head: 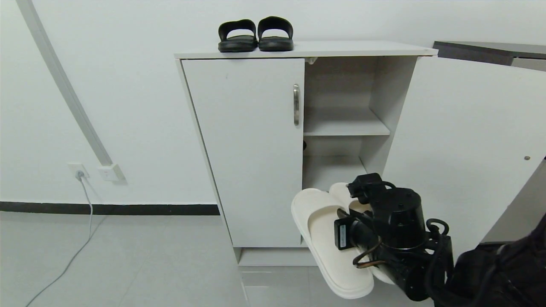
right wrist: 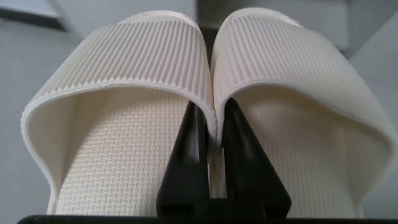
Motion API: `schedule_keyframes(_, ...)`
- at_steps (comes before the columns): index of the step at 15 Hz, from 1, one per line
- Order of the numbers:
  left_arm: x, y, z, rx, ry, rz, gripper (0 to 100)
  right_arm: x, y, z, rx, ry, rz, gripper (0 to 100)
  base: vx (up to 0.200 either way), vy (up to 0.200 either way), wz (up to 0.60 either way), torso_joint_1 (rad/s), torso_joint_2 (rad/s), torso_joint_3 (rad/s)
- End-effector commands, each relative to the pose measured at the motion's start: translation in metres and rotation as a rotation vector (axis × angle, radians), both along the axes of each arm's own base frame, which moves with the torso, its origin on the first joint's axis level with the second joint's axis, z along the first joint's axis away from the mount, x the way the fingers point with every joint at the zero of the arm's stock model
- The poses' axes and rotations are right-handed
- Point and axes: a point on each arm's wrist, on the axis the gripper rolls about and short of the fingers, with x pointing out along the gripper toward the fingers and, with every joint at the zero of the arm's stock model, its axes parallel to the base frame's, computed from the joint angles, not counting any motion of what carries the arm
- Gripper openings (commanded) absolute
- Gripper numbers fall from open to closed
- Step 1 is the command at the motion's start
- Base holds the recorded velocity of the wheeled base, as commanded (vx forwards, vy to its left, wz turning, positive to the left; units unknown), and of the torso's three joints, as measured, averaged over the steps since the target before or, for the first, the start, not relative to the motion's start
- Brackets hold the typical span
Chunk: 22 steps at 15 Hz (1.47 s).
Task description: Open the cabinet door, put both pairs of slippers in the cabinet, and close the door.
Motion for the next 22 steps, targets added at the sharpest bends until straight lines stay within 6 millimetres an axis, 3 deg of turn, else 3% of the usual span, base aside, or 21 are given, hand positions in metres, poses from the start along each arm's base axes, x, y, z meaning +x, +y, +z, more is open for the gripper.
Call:
schedule_keyframes(1,0.0,0.0,0.0,0.0,0.003,0.0,0,0.017,0.014,-0.016,-0.035,0.0,-0.076,0,0.0,0.0,0.0,0.0,0.0,0.0)
schedule_keyframes(5,0.0,0.0,0.0,0.002,0.003,-0.001,0,0.036,0.031,-0.03,-0.007,-0.01,-0.16,0,0.0,-0.1,0.0,0.0,0.0,0.0)
schedule_keyframes(7,0.0,0.0,0.0,0.002,0.003,-0.001,0,0.04,0.029,-0.038,-0.022,0.003,-0.174,0,0.0,-0.2,0.0,0.002,0.0,0.002)
schedule_keyframes(13,0.0,0.0,0.0,-0.002,0.003,-0.001,0,0.045,0.03,-0.053,-0.034,0.017,-0.169,0,0.0,0.0,0.0,0.0,0.0,0.0)
schedule_keyframes(22,0.0,0.0,0.0,0.003,0.003,-0.006,0,0.057,0.029,-0.06,-0.027,0.013,-0.171,0,0.0,0.0,0.0,0.0,0.0,0.0)
